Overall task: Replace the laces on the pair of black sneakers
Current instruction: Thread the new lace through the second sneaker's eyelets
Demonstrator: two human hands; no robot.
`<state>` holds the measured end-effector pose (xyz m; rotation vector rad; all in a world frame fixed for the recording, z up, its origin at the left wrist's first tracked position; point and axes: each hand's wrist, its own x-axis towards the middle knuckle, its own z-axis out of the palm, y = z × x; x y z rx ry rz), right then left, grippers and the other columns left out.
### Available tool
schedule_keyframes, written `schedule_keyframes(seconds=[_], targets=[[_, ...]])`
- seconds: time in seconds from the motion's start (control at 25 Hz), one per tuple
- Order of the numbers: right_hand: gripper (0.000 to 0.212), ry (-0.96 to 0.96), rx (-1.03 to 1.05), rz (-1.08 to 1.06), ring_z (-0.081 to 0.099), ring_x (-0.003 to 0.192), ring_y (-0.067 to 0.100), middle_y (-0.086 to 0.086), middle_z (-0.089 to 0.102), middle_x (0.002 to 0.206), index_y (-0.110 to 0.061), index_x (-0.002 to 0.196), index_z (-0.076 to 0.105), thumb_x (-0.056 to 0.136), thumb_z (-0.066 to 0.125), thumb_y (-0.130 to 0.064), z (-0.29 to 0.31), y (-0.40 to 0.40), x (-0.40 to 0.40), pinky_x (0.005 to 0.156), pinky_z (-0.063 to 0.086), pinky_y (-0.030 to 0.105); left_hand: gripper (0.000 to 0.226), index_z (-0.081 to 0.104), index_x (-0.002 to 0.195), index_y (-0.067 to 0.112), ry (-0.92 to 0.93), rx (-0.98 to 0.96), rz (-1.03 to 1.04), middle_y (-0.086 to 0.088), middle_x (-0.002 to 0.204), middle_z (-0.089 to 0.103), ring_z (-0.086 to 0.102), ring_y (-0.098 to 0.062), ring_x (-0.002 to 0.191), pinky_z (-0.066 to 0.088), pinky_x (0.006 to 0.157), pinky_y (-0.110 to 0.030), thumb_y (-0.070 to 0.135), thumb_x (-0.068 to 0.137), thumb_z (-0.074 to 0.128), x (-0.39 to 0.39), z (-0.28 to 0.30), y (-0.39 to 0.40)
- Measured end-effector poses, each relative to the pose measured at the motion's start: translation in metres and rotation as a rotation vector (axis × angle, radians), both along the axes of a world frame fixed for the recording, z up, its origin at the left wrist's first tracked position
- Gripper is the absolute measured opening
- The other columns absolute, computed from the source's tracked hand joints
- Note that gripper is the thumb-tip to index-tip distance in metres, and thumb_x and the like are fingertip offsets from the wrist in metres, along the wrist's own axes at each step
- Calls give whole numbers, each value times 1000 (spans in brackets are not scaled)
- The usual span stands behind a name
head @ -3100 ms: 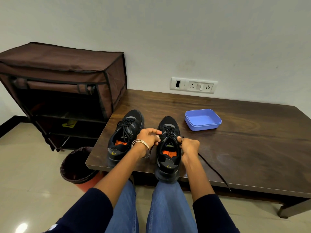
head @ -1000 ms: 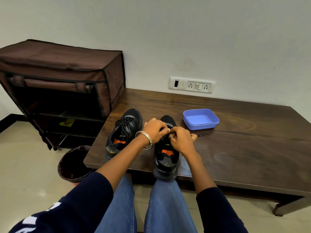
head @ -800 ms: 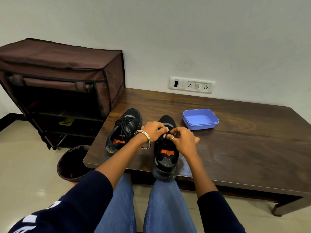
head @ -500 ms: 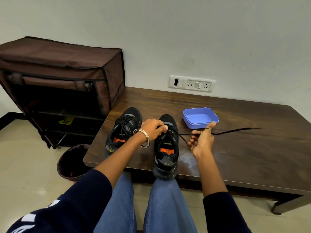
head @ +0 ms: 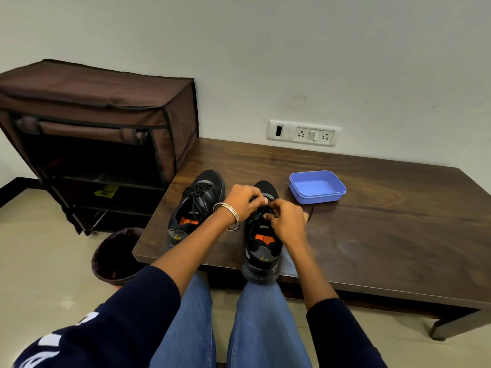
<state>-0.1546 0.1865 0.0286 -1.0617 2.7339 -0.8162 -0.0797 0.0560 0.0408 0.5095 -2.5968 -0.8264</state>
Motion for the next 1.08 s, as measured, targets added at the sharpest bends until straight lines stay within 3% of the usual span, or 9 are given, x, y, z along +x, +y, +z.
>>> schedule_keyframes(seconds=[0.12, 0.2, 0.28, 0.36, 0.52, 0.64, 0.76, 0.96, 1.08], targets=[[19, -18, -133, 15, 67, 97, 24, 7, 74, 97, -15, 106, 73, 88, 65, -13, -7, -1, -6, 84, 52, 37, 22, 73, 89, 12, -42, -49, -55, -7, 78, 71, 63, -18, 72, 49, 68, -29, 32, 89, 64, 9, 2, -8], [18, -26, -155, 3, 67, 93, 25, 9, 74, 93, -13, 103, 74, 89, 63, -11, -8, 1, -8, 83, 54, 38, 30, 69, 85, 18, -187, -192, -68, -2, 76, 68, 63, -21, 74, 51, 66, -34, 46, 90, 58, 17, 4, -16], [15, -28, -143, -23, 66, 92, 27, 10, 73, 92, -12, 100, 74, 91, 61, -12, -11, 3, -13, 83, 54, 39, 40, 56, 73, 24, -356, -378, -4, 1, 70, 59, 60, -25, 73, 46, 60, -33, 59, 89, 49, 26, 8, -20], [14, -36, -147, -30, 65, 92, 27, 10, 72, 92, -11, 98, 73, 92, 59, -11, -12, 3, -12, 82, 53, 38, 44, 51, 71, 25, -429, -408, 65, 3, 67, 53, 55, -24, 71, 40, 58, -31, 65, 88, 46, 34, 11, -21], [25, -11, -139, 1, 65, 94, 27, 10, 71, 96, -14, 105, 72, 90, 55, -4, -9, 0, -8, 81, 53, 36, 40, 65, 112, 22, -309, -54, -14, -2, 91, 70, 64, -20, 86, 53, 77, -34, 53, 87, 60, 33, 1, -13], [30, 65, -67, 43, 63, 93, 29, 10, 64, 99, -20, 110, 70, 90, 55, -4, -9, -2, -8, 75, 51, 36, 17, 68, 102, 10, -78, 260, -38, -8, 76, 71, 67, -19, 65, 56, 70, -28, 21, 91, 64, 20, -7, 1], [33, 86, -21, 53, 62, 96, 30, 11, 60, 103, -17, 116, 66, 91, 54, -1, -8, 1, -13, 80, 51, 40, 14, 68, 83, 7, -58, 226, 47, -11, 72, 69, 56, -9, 50, 51, 57, -25, 13, 92, 60, 11, -9, 8], [16, 152, 152, -3, 56, 97, 35, 14, 56, 103, -5, 94, 65, 92, 49, -2, -10, 19, -34, 80, 46, 42, 18, 68, 82, 9, -206, 73, 211, -10, 86, 71, 65, -26, 83, 52, 79, -36, 17, 92, 55, 18, -24, -8], [18, -142, -2, -34, 59, 93, 22, 6, 66, 97, -9, 87, 68, 95, 51, -8, -15, 33, -39, 80, 49, 39, 23, 67, 75, 12, -197, 179, 207, -6, 80, 70, 62, -21, 75, 51, 74, -31, 26, 93, 58, 26, -36, -6]])
